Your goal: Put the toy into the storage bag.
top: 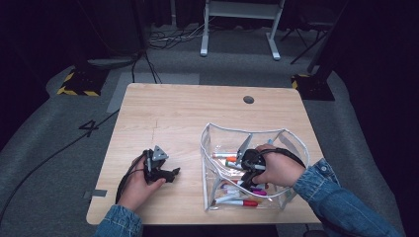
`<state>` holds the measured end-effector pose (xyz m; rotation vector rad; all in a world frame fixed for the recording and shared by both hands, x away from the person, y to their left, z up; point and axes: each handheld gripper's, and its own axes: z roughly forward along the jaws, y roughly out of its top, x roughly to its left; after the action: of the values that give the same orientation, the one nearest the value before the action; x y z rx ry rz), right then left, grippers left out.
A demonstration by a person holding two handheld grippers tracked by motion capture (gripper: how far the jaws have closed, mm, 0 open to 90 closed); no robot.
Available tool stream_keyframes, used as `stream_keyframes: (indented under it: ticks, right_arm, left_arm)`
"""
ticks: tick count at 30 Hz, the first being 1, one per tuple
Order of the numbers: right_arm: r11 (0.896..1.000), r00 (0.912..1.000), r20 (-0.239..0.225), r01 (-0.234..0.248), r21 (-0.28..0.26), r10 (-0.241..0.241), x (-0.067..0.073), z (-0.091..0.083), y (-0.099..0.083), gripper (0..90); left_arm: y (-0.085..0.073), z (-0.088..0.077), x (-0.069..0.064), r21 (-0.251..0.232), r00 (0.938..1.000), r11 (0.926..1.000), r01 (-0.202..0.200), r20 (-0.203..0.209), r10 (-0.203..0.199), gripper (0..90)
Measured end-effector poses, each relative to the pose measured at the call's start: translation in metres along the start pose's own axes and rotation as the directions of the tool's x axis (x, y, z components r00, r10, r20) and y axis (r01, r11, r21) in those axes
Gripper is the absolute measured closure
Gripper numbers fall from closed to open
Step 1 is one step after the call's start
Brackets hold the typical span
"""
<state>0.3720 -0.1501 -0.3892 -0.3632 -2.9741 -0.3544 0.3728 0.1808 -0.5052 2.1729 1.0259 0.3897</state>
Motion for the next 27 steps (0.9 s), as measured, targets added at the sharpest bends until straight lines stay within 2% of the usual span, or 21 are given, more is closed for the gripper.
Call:
stream_keyframes:
  ticks: [2, 4, 6, 9, 11, 14, 17, 19, 20, 21, 22, 23, 24, 27]
  right_arm:
    - [1.0, 1.0, -0.003, -0.005, -0.01, 0.005, 0.001, 0.0, 0.0, 63.7]
    - [0.999, 0.9998, 0.019, -0.009, -0.039, 0.01, 0.002, -0.003, 0.0, 59.2]
    - [0.996, 0.9987, 0.044, -0.021, -0.092, 0.025, 0.002, -0.007, 0.0, 53.2]
    - [0.985, 0.9958, 0.074, -0.041, -0.169, 0.054, 0.001, -0.017, -0.001, 49.3]
    - [0.973, 0.9938, 0.084, -0.053, -0.225, 0.074, 0.001, -0.025, -0.003, 46.7]
    - [0.962, 0.9898, 0.115, -0.051, -0.267, 0.084, 0.002, -0.035, -0.006, 45.6]
    - [0.942, 0.9844, 0.134, -0.064, -0.33, 0.114, 0.003, -0.049, -0.01, 45.2]
    - [0.921, 0.9804, 0.144, -0.071, -0.383, 0.135, 0.004, -0.059, -0.012, 44.4]
    - [0.916, 0.9787, 0.152, -0.068, -0.397, 0.138, 0.005, -0.063, -0.014, 45.7]
    - [0.902, 0.9744, 0.176, -0.053, -0.429, 0.14, 0.005, -0.07, -0.015, 46.9]
    - [0.88, 0.9685, 0.201, -0.035, -0.474, 0.147, 0.006, -0.077, -0.017, 45.6]
    - [0.866, 0.9634, 0.215, -0.032, -0.5, 0.16, 0.006, -0.085, -0.019, 46.0]
    - [0.864, 0.9615, 0.218, -0.036, -0.503, 0.167, 0.007, -0.09, -0.021, 45.9]
    - [0.847, 0.9505, 0.237, -0.048, -0.529, 0.201, 0.007, -0.107, -0.031, 45.6]
  left_arm:
    - [0.0, 0.0, 0.0, 0.0, 1.0, 1.0, -0.002, 0.001, 0.002, 18.7]
    - [0.0, 0.0, 0.0, 0.0, 1.0, 1.0, -0.002, 0.001, 0.002, 18.7]
    - [0.0, 0.0, 0.0, -0.002, 1.0, 1.0, 0.001, 0.001, -0.001, 18.7]
    - [0.0, 0.0, 0.0, -0.002, 1.0, 1.0, 0.001, 0.001, -0.001, 18.7]
    - [0.0, 0.0, 0.0, -0.002, 1.0, 1.0, 0.001, 0.001, -0.001, 18.7]
    - [0.0, 0.0, 0.0, -0.002, 1.0, 1.0, 0.001, 0.001, -0.001, 18.7]
    - [0.0, 0.0, 0.0, -0.002, 1.0, 1.0, 0.001, 0.001, -0.001, 18.7]
    - [0.0, 0.0, 0.0, -0.002, 1.0, 1.0, 0.001, 0.001, -0.001, 18.7]
    - [0.0, 0.0, 0.0, -0.001, 1.0, 1.0, 0.0, 0.001, 0.0, 18.7]
    - [0.0, 0.0, 0.0, 0.003, 1.0, 1.0, -0.006, 0.0, 0.006, 18.6]
    - [0.0, 0.0, 0.0, 0.002, 1.0, 1.0, -0.005, -0.001, 0.005, 18.6]
    - [0.0, 0.0, 0.0, 0.001, 1.0, 1.0, -0.003, 0.001, 0.003, 18.6]
    - [0.0, 0.0, 0.001, 0.001, 1.0, 1.0, -0.004, 0.0, 0.004, 18.6]
    - [0.0, 0.0, 0.001, 0.004, 1.0, 1.0, -0.004, 0.002, 0.004, 18.5]
